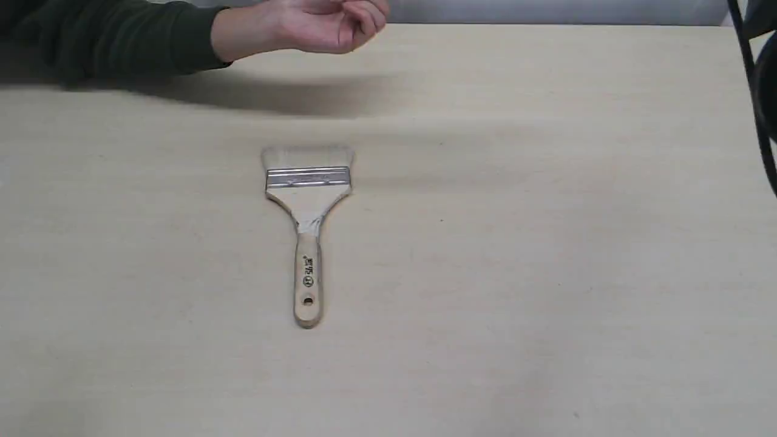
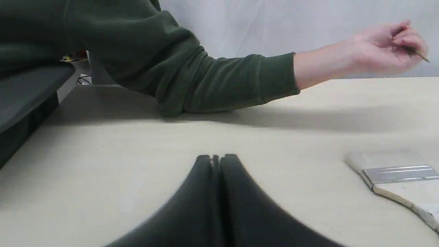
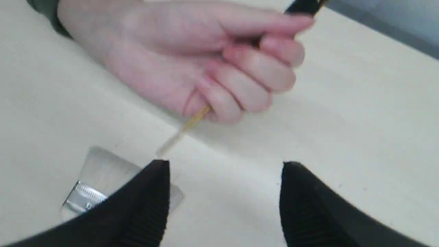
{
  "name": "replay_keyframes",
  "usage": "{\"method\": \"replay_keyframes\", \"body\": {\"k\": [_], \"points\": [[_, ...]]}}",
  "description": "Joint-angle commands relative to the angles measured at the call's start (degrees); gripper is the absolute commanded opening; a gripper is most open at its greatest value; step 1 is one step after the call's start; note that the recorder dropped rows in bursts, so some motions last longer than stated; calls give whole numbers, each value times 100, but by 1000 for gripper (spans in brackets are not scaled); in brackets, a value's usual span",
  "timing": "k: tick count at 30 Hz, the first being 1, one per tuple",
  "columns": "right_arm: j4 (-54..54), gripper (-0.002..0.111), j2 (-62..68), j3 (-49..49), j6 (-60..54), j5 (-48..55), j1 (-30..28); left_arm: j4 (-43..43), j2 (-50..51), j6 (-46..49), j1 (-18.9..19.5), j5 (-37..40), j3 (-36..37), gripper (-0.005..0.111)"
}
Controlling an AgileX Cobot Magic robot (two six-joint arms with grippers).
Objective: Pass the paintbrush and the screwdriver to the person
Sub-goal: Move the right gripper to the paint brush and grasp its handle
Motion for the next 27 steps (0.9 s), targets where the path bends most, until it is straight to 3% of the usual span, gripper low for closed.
{"method": "replay_keyframes", "body": {"k": [1, 4, 17, 27], "points": [[37, 46, -342, 503, -160, -8, -49, -13, -14, -12, -37, -65, 12, 0], [86, 38, -808, 1311, -340, -281, -49, -13, -14, -12, -37, -65, 12, 0], [2014, 38, -3450, 5501, -1619, -2438, -49, -13, -14, -12, -37, -65, 12, 0], [2416, 39, -3381, 6444, -1958, -2975, 512, -13, -14, -12, -37, -65, 12, 0]]}}
